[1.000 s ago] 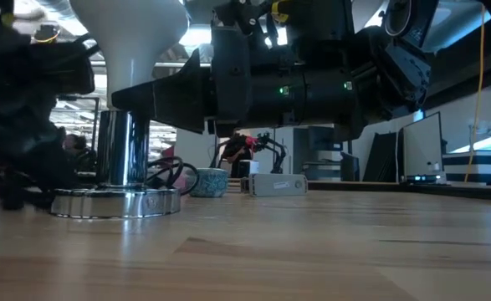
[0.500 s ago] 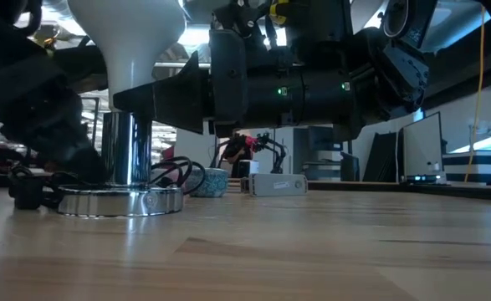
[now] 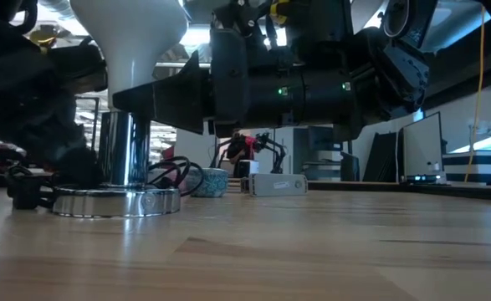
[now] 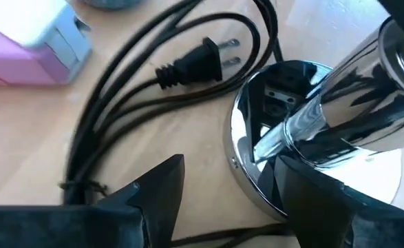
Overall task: Screw lightbulb
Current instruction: Insert the lightbulb into the lamp
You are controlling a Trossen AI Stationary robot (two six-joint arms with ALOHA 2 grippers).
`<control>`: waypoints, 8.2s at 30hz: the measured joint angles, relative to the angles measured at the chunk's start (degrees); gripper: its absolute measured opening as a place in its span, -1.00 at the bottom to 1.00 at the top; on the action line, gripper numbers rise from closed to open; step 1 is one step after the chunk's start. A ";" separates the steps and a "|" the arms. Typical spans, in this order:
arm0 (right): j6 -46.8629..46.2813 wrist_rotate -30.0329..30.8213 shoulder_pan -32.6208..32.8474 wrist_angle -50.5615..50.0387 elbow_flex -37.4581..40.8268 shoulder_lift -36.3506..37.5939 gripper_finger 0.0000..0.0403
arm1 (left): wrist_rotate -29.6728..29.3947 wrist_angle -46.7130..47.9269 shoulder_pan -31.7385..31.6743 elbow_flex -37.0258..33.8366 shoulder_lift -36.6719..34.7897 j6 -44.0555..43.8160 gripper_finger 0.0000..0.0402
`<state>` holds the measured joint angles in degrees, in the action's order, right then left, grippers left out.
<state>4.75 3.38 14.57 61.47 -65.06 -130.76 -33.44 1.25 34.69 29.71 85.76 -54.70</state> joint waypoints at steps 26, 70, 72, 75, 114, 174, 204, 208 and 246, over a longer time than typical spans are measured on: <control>0.15 2.43 -0.02 0.00 0.00 0.00 -0.18 | 4.75 -4.48 3.74 -0.02 0.00 -7.91 0.10; 0.04 1.68 0.00 -0.07 0.00 0.00 -0.18 | -6.15 2.06 0.77 0.07 -0.15 -9.79 0.10; 0.06 1.68 0.00 -0.07 0.00 0.00 -0.18 | -6.17 2.02 0.77 0.07 -0.12 -9.79 0.10; 0.04 1.68 0.00 -0.07 0.00 0.00 -0.18 | -6.15 2.90 0.77 0.07 0.45 -9.81 0.10; 0.20 2.84 -0.13 -0.11 0.02 0.00 -0.18 | -0.64 -5.09 7.44 0.45 2.97 -19.78 0.10; 0.10 2.12 0.00 -0.08 0.02 -0.01 -0.18 | -8.64 5.08 -1.43 1.66 0.13 -8.27 0.10; 0.24 2.40 -0.02 0.00 0.02 -0.02 -0.18 | -2.29 8.25 1.26 1.70 0.27 -12.43 0.10; 0.19 2.01 0.00 0.03 0.02 -0.02 -0.18 | -1.30 8.18 2.76 1.70 0.26 -15.02 0.10; 0.26 2.21 0.02 0.09 0.00 -0.02 -0.18 | -10.39 6.36 1.14 1.62 -0.26 -18.60 0.10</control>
<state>5.02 5.58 14.58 61.56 -65.06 -130.78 -43.83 7.62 35.84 31.33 85.49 -73.30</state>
